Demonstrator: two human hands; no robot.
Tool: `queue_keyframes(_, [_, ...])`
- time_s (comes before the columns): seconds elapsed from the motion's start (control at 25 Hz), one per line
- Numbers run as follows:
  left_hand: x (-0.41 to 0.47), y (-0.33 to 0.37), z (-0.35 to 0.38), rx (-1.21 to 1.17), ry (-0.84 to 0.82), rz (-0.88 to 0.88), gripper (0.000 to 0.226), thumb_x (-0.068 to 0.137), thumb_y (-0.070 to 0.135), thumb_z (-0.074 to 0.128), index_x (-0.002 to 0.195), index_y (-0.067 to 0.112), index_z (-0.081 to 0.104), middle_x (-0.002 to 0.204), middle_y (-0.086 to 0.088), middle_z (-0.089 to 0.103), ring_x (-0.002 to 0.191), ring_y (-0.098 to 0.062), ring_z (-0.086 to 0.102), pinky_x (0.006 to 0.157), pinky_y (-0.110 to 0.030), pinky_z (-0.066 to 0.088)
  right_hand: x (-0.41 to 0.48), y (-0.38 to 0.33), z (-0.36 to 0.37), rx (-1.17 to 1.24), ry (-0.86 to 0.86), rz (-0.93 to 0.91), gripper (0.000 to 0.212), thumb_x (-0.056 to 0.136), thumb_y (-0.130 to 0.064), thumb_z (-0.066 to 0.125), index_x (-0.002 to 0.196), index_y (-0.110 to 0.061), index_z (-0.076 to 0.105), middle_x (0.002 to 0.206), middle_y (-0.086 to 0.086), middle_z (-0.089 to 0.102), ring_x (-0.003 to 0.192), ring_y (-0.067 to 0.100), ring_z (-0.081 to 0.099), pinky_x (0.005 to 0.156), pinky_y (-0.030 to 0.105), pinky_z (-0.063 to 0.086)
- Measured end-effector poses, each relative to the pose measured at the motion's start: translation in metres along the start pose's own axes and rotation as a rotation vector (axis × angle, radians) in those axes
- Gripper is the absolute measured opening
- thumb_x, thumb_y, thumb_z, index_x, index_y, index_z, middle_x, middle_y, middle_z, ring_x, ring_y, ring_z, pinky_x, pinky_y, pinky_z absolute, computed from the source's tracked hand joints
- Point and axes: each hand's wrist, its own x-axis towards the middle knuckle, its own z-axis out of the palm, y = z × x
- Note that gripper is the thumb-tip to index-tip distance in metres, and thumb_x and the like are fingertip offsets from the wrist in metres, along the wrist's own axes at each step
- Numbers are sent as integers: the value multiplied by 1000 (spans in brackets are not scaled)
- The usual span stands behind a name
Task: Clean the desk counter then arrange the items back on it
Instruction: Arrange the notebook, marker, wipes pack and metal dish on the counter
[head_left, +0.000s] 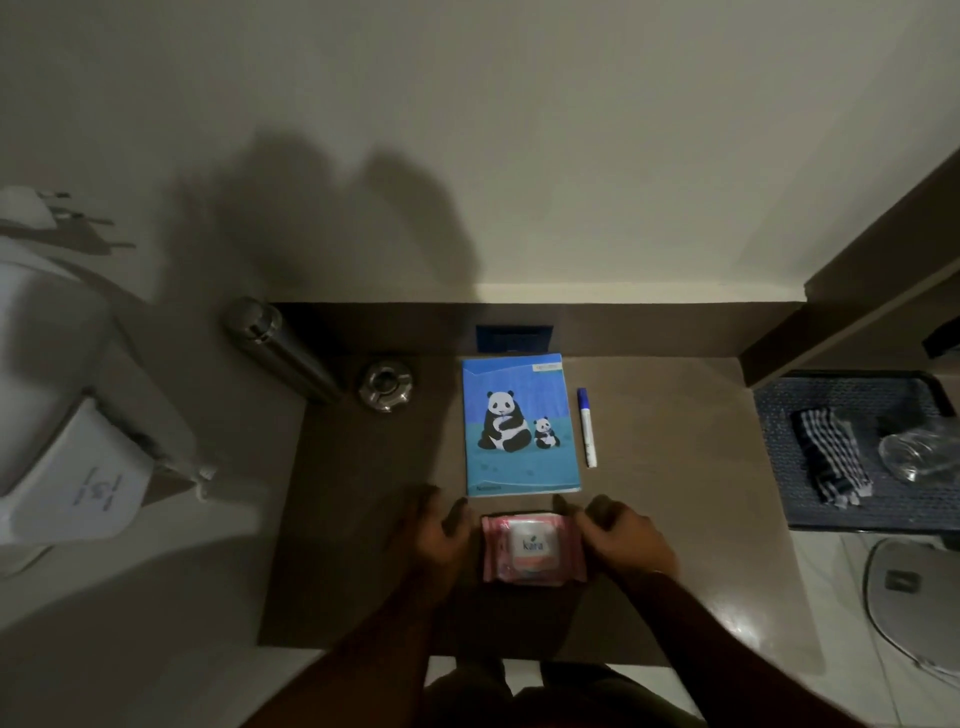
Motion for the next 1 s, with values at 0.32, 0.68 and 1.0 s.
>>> queue_keyframes(0.32, [133, 31, -74, 89, 144, -68, 69, 97, 40, 59, 157, 25, 28, 166, -15, 17, 152, -38, 21, 125, -50, 20, -2, -21, -7, 85, 185, -51, 42, 96, -71, 52, 90, -30, 61, 74, -10, 70, 68, 7, 67, 56, 22, 43])
queue_keyframes(0.68, [95, -8, -34, -32, 107, -34, 50, 86, 38, 76, 129, 14, 66, 151, -22, 46, 140, -40, 41, 119, -43, 31, -1, -45, 13, 341, 64, -120, 21, 106, -38, 57, 106, -19, 67, 101, 2, 76, 92, 19, 75, 79, 34, 62])
queue_keyframes(1.0, [26, 40, -4, -191, -119, 396, 78, 73, 66, 74, 141, 42, 44, 159, 12, 31, 143, -14, 38, 115, -39, 41, 24, -99, 15, 1001, -148, -54, 28, 98, -12, 71, 125, -13, 66, 116, 19, 76, 91, 25, 78, 61, 25, 63])
